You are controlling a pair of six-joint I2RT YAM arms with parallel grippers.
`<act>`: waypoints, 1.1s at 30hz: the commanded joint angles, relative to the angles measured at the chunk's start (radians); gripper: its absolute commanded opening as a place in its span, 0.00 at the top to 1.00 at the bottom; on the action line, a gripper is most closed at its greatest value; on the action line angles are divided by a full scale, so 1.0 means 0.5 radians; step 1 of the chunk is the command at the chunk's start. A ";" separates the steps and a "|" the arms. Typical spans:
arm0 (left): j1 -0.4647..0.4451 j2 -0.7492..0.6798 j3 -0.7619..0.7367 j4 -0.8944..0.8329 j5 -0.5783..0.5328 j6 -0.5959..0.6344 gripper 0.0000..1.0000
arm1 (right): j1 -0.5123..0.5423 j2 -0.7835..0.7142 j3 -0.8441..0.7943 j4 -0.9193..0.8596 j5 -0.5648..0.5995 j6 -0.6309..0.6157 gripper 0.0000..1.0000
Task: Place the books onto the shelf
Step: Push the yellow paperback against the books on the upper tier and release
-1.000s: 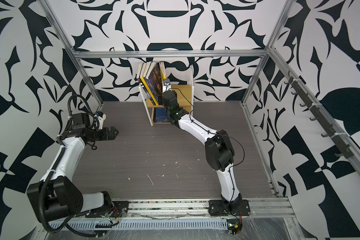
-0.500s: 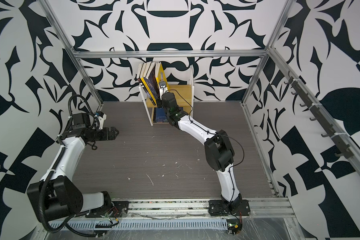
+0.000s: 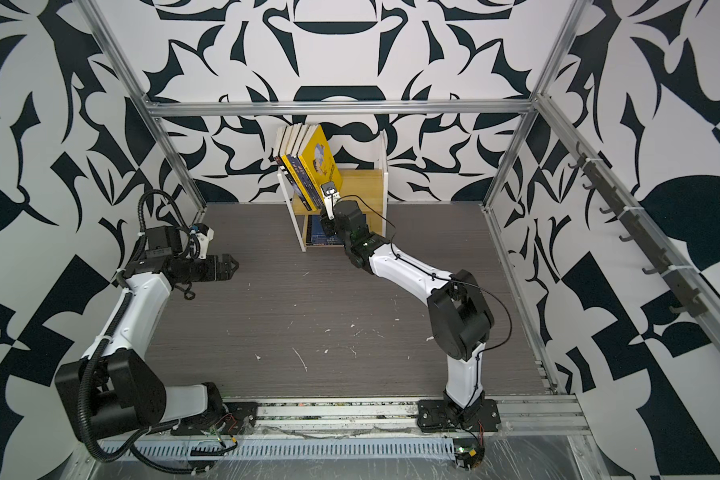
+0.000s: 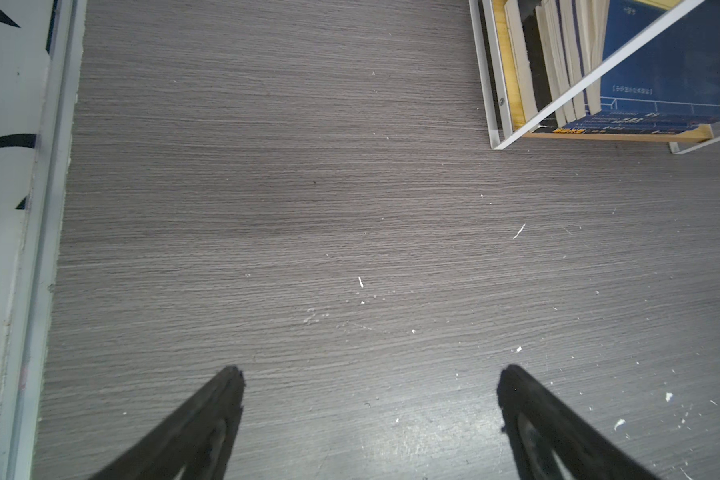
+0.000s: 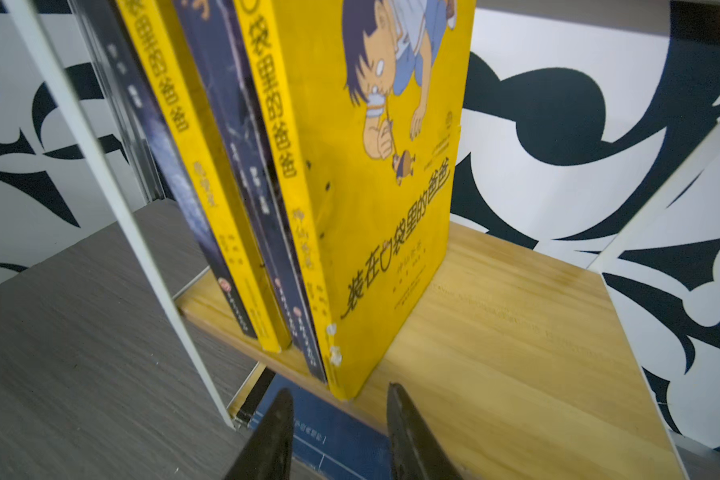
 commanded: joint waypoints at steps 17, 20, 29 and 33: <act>0.003 -0.029 -0.023 -0.030 0.077 -0.014 0.01 | -0.277 0.238 0.589 -0.327 0.131 0.165 0.96; 0.001 -0.063 -0.036 -0.041 0.086 -0.013 0.00 | -0.309 0.413 0.821 -0.409 0.102 0.181 0.97; 0.002 -0.043 -0.009 -0.043 0.091 -0.028 0.00 | -0.369 0.898 1.417 -0.535 -0.083 0.353 1.00; -0.005 -0.047 -0.021 -0.025 0.087 -0.066 0.01 | -0.372 1.034 1.539 -0.496 -0.245 0.397 1.00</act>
